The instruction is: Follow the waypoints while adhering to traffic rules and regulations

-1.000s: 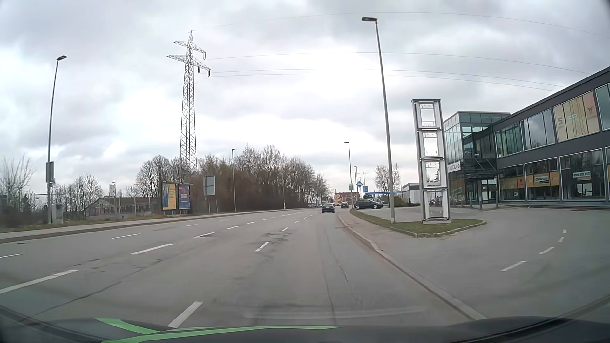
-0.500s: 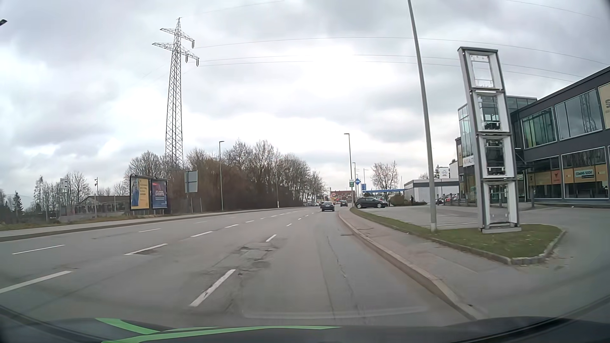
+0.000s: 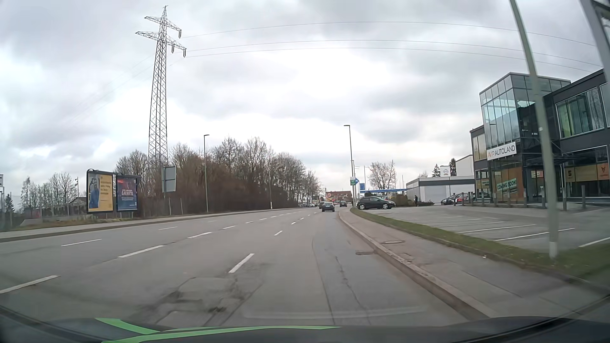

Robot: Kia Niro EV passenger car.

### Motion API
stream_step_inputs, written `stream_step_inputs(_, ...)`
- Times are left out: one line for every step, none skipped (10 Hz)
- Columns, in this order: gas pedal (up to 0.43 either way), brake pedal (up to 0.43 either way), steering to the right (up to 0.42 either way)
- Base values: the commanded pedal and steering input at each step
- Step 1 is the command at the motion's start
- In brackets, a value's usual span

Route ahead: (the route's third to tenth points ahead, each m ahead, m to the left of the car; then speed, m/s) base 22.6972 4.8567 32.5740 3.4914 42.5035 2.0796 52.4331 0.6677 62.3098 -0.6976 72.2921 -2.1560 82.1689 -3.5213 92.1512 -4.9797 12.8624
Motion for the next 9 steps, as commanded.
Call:
stream_step_inputs(0.079, 0.0, 0.008)
stream_step_inputs(0.079, 0.0, 0.007)
stream_step_inputs(0.079, 0.0, 0.007)
stream_step_inputs(0.079, 0.0, 0.007)
stream_step_inputs(0.079, 0.0, 0.007)
stream_step_inputs(0.079, 0.0, 0.007)
stream_step_inputs(0.079, 0.0, 0.007)
stream_step_inputs(0.079, 0.0, 0.007)
stream_step_inputs(0.079, 0.0, 0.007)
